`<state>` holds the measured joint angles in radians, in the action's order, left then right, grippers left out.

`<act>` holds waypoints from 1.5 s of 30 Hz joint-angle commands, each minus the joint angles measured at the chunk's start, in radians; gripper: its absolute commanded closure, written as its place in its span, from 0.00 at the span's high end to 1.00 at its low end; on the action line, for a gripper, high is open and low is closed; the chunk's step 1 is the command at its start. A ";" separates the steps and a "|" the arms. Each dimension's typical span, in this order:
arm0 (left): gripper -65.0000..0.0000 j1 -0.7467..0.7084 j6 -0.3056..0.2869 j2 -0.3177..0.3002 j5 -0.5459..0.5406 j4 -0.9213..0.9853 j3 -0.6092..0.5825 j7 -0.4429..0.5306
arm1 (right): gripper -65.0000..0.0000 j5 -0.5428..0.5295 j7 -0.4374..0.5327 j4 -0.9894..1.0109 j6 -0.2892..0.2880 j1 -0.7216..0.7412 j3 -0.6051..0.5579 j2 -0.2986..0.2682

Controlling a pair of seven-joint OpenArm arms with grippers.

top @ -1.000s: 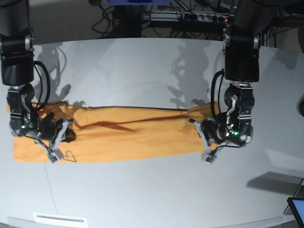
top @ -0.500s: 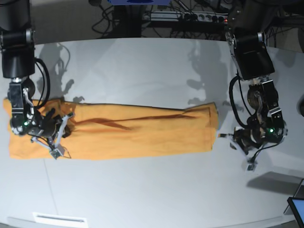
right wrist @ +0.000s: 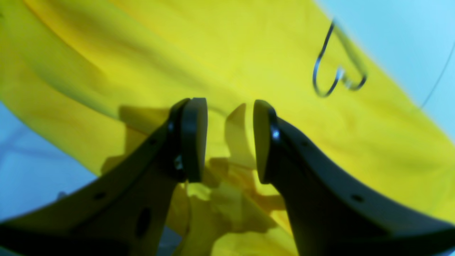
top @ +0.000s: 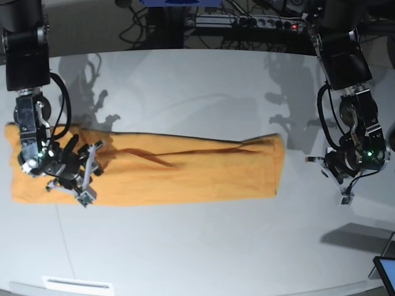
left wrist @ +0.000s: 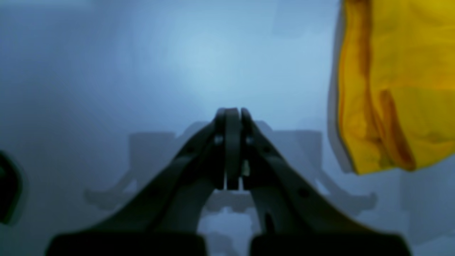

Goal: Fold the T-shirt properly
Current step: 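Open both grippers and raise them off the folded strip, then lower the left gripper to the strip end and press it flat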

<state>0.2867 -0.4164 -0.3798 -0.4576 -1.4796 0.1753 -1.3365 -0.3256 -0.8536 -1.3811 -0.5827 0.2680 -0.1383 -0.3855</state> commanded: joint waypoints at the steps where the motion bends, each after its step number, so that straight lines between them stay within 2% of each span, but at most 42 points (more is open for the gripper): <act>1: 0.00 0.021 0.001 -0.028 -0.040 -0.022 0.003 0.019 | 0.33 -0.005 0.023 -0.027 0.003 0.024 0.010 -0.017; 3: 0.00 0.018 0.001 -0.043 -0.119 -0.013 0.003 0.018 | 0.33 -0.005 0.023 -0.036 0.043 0.026 0.013 -0.019; 5: 0.01 0.003 0.001 -0.064 -0.195 -0.011 0.017 0.021 | 0.33 -0.005 0.023 -0.051 0.120 0.026 0.012 -0.030; 7: 0.02 -0.007 0.001 -0.071 -0.257 -0.002 0.063 0.019 | 0.33 -0.005 0.023 -0.077 0.154 0.024 0.012 -0.039; 9: 0.12 -0.008 0.001 -0.072 -0.303 0.029 0.125 0.018 | 0.33 -0.007 0.021 -0.109 0.155 0.015 0.013 -0.040; 12: 0.36 -0.008 0.001 -0.072 -0.343 0.106 0.231 0.018 | 0.33 -0.007 0.015 -0.162 0.155 0.001 0.013 -0.040; 14: 0.49 -0.010 0.001 -0.072 -0.367 0.159 0.289 0.016 | 0.33 -0.007 0.013 -0.182 0.155 -0.016 0.013 -0.040; 17: 0.59 -0.034 0.001 -0.072 -0.418 0.234 0.327 0.018 | 0.33 -0.007 0.013 -0.200 0.155 -0.025 0.013 -0.036; 23: 0.60 -0.045 0.001 -0.071 -0.521 0.294 0.324 0.018 | 0.33 -0.008 -0.008 -0.222 0.155 -0.048 0.015 -0.033; 27: 0.60 -0.042 0.001 -0.064 -0.537 0.297 0.324 0.018 | 0.33 -0.008 -0.008 -0.280 0.155 -0.082 0.015 -0.033; 32: 0.60 -0.033 0.001 -0.025 -0.531 0.299 0.316 0.022 | 0.32 -0.008 -0.008 -0.317 0.155 -0.108 0.015 -0.034; 34: 0.60 -0.033 0.001 -0.014 -0.530 0.299 0.280 0.028 | 0.32 -0.008 -0.017 -0.326 0.155 -0.115 0.015 -0.034; 40: 0.60 -0.031 0.001 -0.011 -0.530 0.300 0.138 0.130 | 0.32 -0.008 -0.072 -0.372 0.155 -0.117 0.015 -0.033; 45: 0.60 -0.022 0.001 -0.011 -0.530 0.382 0.131 0.147 | 0.32 -0.008 -0.097 -0.415 0.155 -0.135 0.045 -0.033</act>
<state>0.2424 -0.4168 -0.3721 -0.9886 -1.0897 0.3050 -1.1893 -0.3351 -0.9638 -1.7779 -0.4328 0.1123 -0.1081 -0.4046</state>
